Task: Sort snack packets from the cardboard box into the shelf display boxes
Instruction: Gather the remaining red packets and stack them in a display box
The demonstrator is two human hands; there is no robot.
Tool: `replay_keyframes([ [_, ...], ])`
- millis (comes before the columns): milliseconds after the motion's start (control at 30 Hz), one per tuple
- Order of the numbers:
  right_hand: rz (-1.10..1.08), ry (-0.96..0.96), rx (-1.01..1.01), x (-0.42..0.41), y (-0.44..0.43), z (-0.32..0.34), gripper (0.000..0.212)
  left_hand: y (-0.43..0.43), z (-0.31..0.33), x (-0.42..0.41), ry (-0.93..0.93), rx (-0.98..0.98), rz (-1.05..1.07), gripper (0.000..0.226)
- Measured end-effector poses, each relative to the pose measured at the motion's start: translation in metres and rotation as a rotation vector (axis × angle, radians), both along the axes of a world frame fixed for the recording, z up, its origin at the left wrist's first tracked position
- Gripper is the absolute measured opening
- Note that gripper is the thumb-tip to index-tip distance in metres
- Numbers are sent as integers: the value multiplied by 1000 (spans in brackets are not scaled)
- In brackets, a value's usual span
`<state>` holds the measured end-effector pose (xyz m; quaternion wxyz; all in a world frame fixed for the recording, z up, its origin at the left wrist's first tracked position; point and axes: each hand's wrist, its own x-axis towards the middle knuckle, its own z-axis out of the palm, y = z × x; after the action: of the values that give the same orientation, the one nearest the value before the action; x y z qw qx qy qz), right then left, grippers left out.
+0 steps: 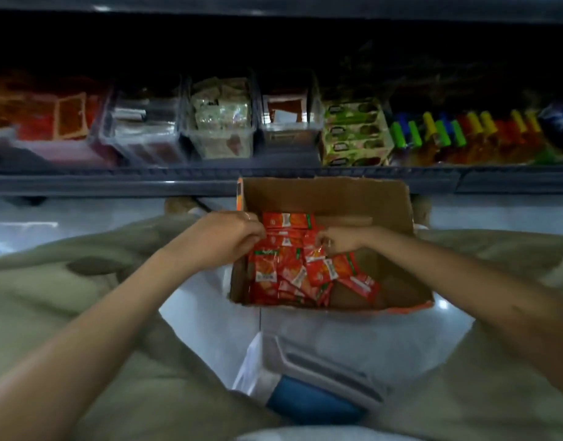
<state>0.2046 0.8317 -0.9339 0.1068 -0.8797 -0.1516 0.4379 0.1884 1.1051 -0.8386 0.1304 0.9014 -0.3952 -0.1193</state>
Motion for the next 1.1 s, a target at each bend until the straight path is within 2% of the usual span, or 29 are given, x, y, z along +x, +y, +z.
replay_keyframes([
  [133,-217,106,-67,-27,4,-57,81,21,-9,-11,82,-43,96,21],
  [267,-500,27,-78,-51,8,-100,96,30,-14,-14,110,-25,131,24],
  [467,-470,13,-97,-71,12,-120,71,34,-19,-13,167,-40,184,23],
  [600,-200,-111,-165,-75,5,-117,53,28,-17,-19,238,-56,219,23],
  [767,-205,-256,-264,-74,5,-110,38,17,-18,-30,355,-98,251,23],
  [833,-269,-250,-183,-66,8,-97,32,15,-22,-30,392,-118,259,23],
  [900,-452,-204,-7,-54,11,-85,27,13,-27,-28,421,-144,283,23],
  [1033,-686,-325,307,-21,25,-37,22,11,-34,-29,529,-255,380,29],
  [1100,-796,-222,547,-9,34,-5,17,10,-38,-31,581,-313,447,41],
])
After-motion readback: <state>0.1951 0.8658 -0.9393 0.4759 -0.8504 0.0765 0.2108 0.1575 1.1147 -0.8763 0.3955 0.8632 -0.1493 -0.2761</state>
